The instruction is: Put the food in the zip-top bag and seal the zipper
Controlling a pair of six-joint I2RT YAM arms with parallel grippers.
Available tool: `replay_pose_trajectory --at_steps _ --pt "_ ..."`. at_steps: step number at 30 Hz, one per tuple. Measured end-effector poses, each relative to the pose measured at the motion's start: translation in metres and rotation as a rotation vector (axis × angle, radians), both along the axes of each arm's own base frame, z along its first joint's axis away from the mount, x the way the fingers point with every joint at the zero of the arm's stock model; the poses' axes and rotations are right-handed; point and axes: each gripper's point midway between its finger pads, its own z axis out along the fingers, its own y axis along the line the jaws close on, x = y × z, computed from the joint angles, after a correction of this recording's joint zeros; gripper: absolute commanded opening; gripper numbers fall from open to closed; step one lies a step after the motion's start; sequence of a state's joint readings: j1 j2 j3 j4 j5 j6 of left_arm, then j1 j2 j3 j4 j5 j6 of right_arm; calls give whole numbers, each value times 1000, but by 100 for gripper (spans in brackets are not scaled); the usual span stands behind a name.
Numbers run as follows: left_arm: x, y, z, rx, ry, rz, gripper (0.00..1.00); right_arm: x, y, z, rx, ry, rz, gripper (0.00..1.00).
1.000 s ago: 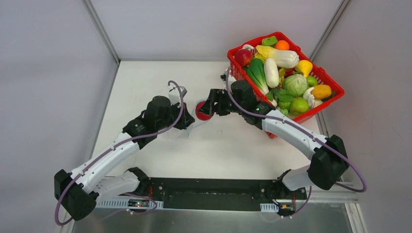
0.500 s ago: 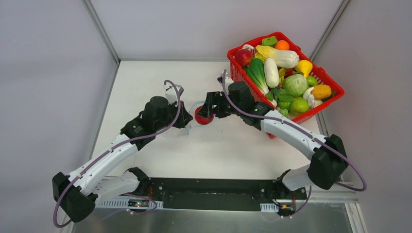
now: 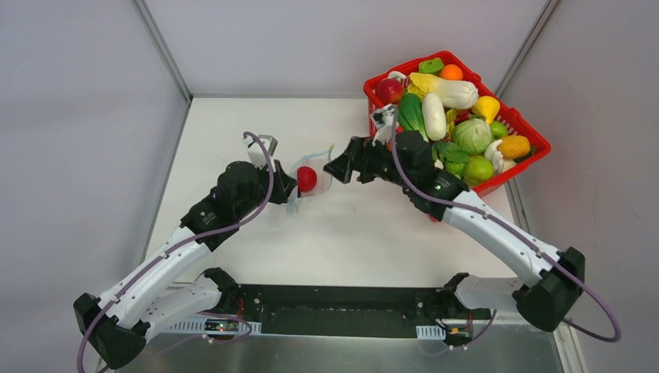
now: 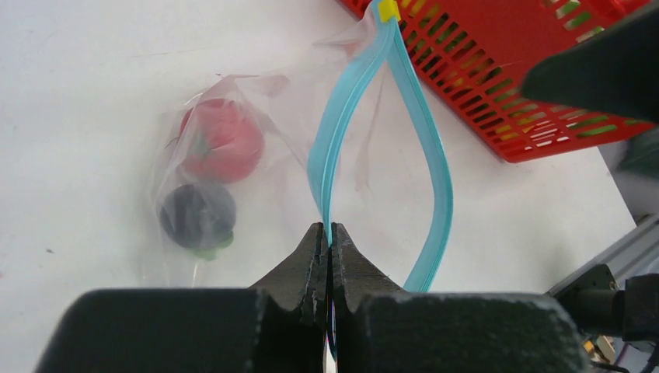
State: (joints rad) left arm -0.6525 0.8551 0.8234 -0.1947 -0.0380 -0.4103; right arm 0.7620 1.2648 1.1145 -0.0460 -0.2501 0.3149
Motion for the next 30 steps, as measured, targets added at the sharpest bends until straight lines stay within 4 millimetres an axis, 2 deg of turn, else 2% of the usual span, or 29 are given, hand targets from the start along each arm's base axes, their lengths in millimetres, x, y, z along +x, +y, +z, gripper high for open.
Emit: replay_pose_trajectory --at_steps 3,6,8,11,15,18,20,24,28,30 --pt "0 6 -4 7 -3 26 0 10 -23 23 33 -57 -143 80" --pt "1 7 -6 10 -4 34 0 24 -38 27 48 -45 -249 81" --pt "0 6 -5 8 -5 30 0 34 -42 14 38 0 -292 81" --pt "-1 2 -8 10 6 5 0 43 -38 -18 -2 90 -303 77" --pt "-1 -5 -17 18 38 -28 0 41 -23 -66 -76 224 -256 75" --pt "-1 -6 -18 20 42 -28 0 34 -18 -83 -100 285 -219 77" --pt "-1 -5 -19 23 45 -27 0 32 -16 -78 -86 278 -204 81" --pt "-2 -4 -21 29 51 -24 0 33 -19 -55 -50 208 -201 85" --pt "-1 -3 -21 32 48 -16 0 36 -35 -25 -32 91 -251 88" --pt "0 -2 -21 35 45 -9 0 40 -51 -5 -32 4 -311 90"
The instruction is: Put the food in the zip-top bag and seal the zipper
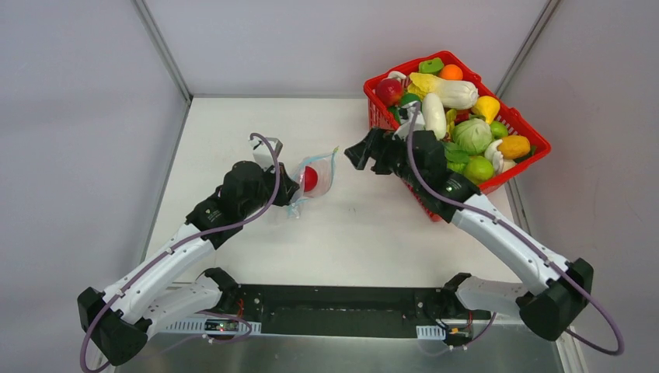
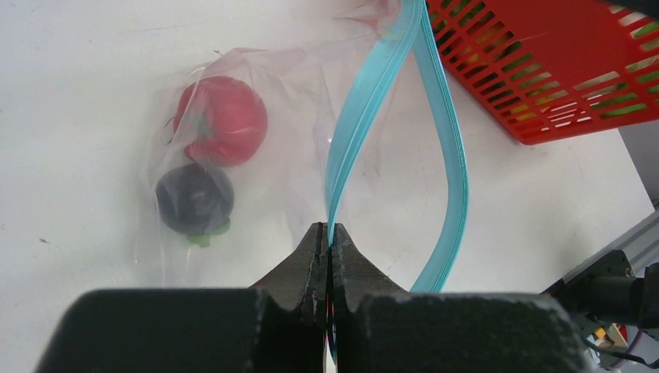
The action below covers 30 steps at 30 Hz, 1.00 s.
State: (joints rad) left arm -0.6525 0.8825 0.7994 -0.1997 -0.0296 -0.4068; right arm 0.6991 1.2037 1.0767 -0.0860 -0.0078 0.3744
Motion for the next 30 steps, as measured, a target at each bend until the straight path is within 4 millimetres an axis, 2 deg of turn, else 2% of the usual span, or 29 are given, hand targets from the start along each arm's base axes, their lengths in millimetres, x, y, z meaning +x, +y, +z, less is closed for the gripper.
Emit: replay_pose_trajectory --at_steps 4,8,13,17,20,22,26,28,30 --pt "-1 4 2 3 -15 7 0 9 -37 35 -38 -153 -146 93" --pt "-2 11 2 17 -39 23 0 21 -73 51 -108 -245 -302 93" --pt "-2 13 3 31 -48 25 0 41 -121 48 -235 -232 -483 81" --pt "-2 13 3 34 -50 23 0 60 -186 43 -258 -143 -664 80" --pt "-2 13 2 38 -49 21 0 62 -232 32 -243 -69 -771 78" --pt "-1 13 0 44 -46 20 0 59 -253 28 -228 -33 -817 77" --pt "0 12 -5 55 -32 19 0 60 -272 22 -173 15 -820 75" --pt "1 11 -7 59 -27 18 0 64 -271 18 -141 41 -782 75" --pt "1 9 -9 61 -21 13 0 69 -261 11 -114 70 -718 76"
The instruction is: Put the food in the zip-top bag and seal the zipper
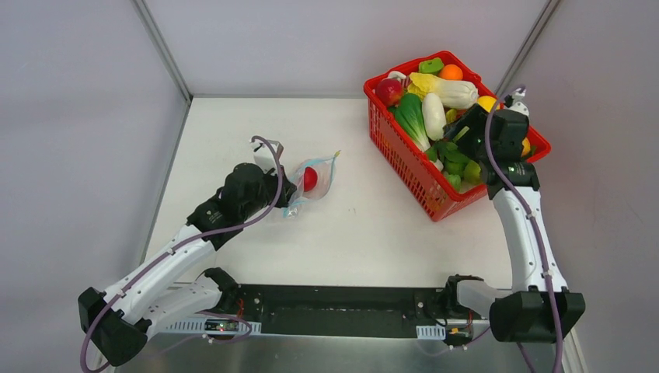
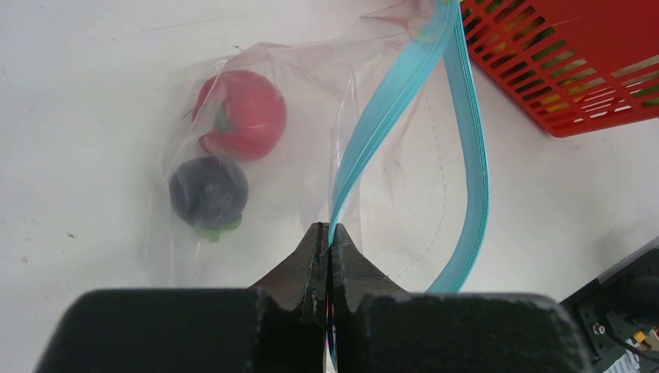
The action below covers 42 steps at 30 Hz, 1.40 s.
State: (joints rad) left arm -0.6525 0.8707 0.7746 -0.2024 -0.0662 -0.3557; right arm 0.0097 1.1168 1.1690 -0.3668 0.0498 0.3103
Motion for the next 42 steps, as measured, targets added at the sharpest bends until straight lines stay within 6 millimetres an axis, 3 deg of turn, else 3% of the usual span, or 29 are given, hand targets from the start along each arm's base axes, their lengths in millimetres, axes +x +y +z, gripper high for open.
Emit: replay_pose_trajectory --at_steps 4,11,14,20,23,27,30,34,39,42 --pt "0 -2 -2 1 6 -5 0 13 24 -11 61 38 120 78" --pt "0 -1 -1 -1 3 -5 0 41 49 -3 110 41 257 83" --pt "0 -1 0 -2 2 -5 0 49 69 8 85 30 332 88" --pt "0 -1 0 -2 2 -5 0 75 146 50 -24 -24 502 94" --pt "-1 0 0 -3 1 -4 0 89 159 58 -97 -38 487 96" --pt "-3 1 4 -11 -9 -4 0 94 168 49 -155 -19 498 96" --pt "-3 1 5 -13 -12 -4 0 115 165 42 -207 4 473 96" --pt "-3 1 5 -13 -11 -4 0 143 165 16 -263 52 458 96" --pt "-5 3 6 -12 -9 -4 0 157 164 -22 -316 140 461 88" --pt "-6 4 8 -16 -15 -4 0 159 163 -28 -324 149 462 76"
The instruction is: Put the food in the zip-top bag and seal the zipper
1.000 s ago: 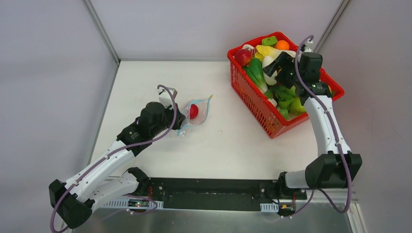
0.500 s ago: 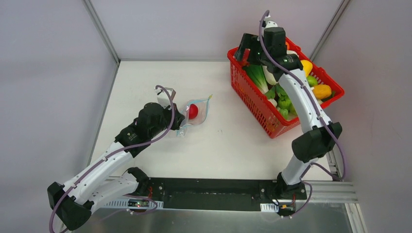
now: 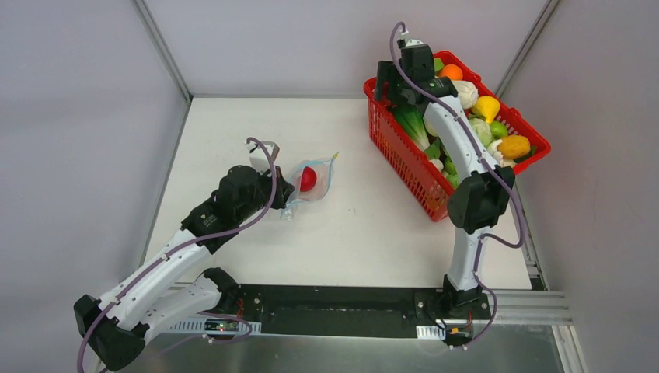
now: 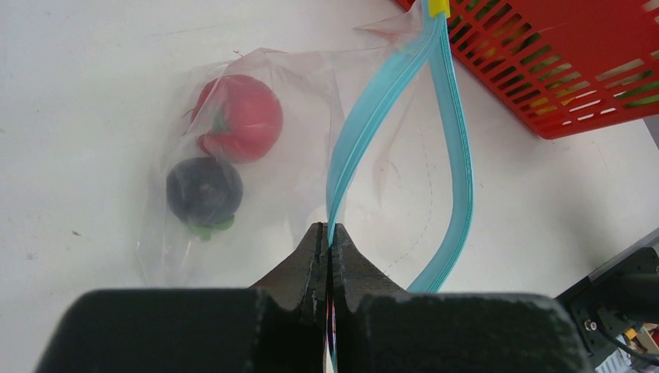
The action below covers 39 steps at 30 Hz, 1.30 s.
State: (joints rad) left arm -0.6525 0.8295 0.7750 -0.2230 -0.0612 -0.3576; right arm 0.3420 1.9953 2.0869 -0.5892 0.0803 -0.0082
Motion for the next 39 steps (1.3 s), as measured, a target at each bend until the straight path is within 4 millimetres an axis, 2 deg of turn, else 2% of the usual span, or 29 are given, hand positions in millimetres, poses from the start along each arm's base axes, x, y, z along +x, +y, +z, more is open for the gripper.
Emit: replay_pose_trajectory --at_steps 5,14,18,23,29,35,39 --pt "0 0 0 -1 -1 0 0 2 -2 3 -9 -16 -5 63" --pt "0 0 0 -2 0 1 0 -4 -3 6 12 -53 -8 58" --pt "0 0 0 -3 0 1 0 -15 -5 17 58 -102 -11 58" --pt "0 0 0 -3 0 1 0 -40 -1 44 160 -167 25 56" --pt "0 0 1 -9 3 4 0 -76 17 77 330 -223 123 55" --pt "0 -1 1 -17 8 7 0 -123 44 90 506 -192 296 54" --pt "0 -1 1 -21 11 7 0 -159 74 84 579 -114 454 54"
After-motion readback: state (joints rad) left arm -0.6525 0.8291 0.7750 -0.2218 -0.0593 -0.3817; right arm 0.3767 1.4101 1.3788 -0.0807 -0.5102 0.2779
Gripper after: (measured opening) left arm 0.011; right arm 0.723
